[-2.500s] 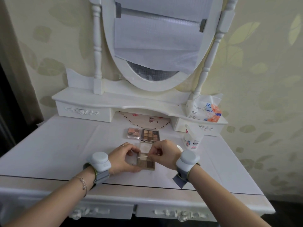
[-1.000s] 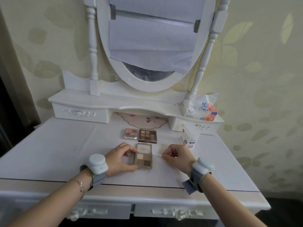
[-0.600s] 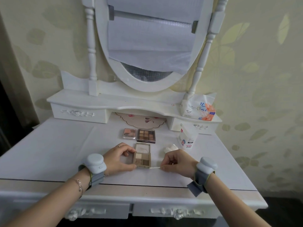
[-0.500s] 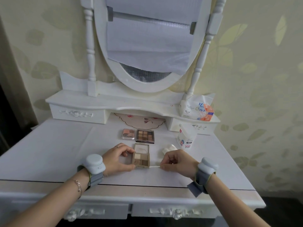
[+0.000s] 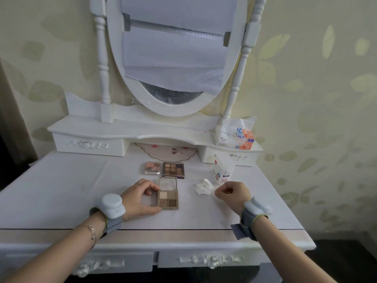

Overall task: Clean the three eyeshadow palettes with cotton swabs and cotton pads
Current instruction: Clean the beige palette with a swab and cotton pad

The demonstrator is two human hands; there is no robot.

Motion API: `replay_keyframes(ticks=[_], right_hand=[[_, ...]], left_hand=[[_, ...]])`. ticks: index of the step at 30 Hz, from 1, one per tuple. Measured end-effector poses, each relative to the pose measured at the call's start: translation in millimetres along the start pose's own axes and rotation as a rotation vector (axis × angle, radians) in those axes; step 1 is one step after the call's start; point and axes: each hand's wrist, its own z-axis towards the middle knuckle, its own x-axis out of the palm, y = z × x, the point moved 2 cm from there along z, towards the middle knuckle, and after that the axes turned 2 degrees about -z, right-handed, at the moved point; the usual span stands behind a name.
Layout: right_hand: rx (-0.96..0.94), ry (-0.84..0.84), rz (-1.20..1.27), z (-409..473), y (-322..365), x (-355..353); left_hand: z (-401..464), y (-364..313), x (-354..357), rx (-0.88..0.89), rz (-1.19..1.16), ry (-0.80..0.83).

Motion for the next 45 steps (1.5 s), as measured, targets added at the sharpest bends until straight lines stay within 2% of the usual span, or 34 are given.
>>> replay_keyframes(ticks=[4, 12, 21, 31, 34, 37, 39, 45], right_hand=[[0.052, -0.078, -0.1, 1.8, -11.9, -3.8], [0.106, 0.033, -0.29, 3.8, -11.6, -9.0], [0.069, -0.006, -0.228, 3.4, -11.0, -19.7], [0.195, 0.161, -0.514, 9.1, -11.6, -18.5], [0.136, 0.129, -0.564, 10.7, -0.7, -20.8], [-0.021, 0.067, -0.465, 16.7, 12.4, -19.0], [-0.1, 0.099, -0.403, 18.8, 22.1, -15.2], [-0.057, 0.205, -0.55, 27.6, 36.7, 2.4]], left_hand=[[-0.9, -0.5, -0.3, 0.002, 0.007, -0.013], [-1.1, -1.3, -0.1, -0.001, 0.034, -0.013], [-1.2, -0.8, -0.1, -0.006, 0.023, -0.014], [-1.7, -2.6, -0.8, -0.012, 0.014, -0.003], [-1.3, -1.5, -2.1, -0.026, 0.011, 0.01], [-1.5, -1.5, -4.1, -0.047, -0.014, 0.025], [-1.8, -3.0, -5.2, -0.054, -0.033, 0.026], [0.7, -9.7, -11.9, -0.118, -0.098, 0.04]])
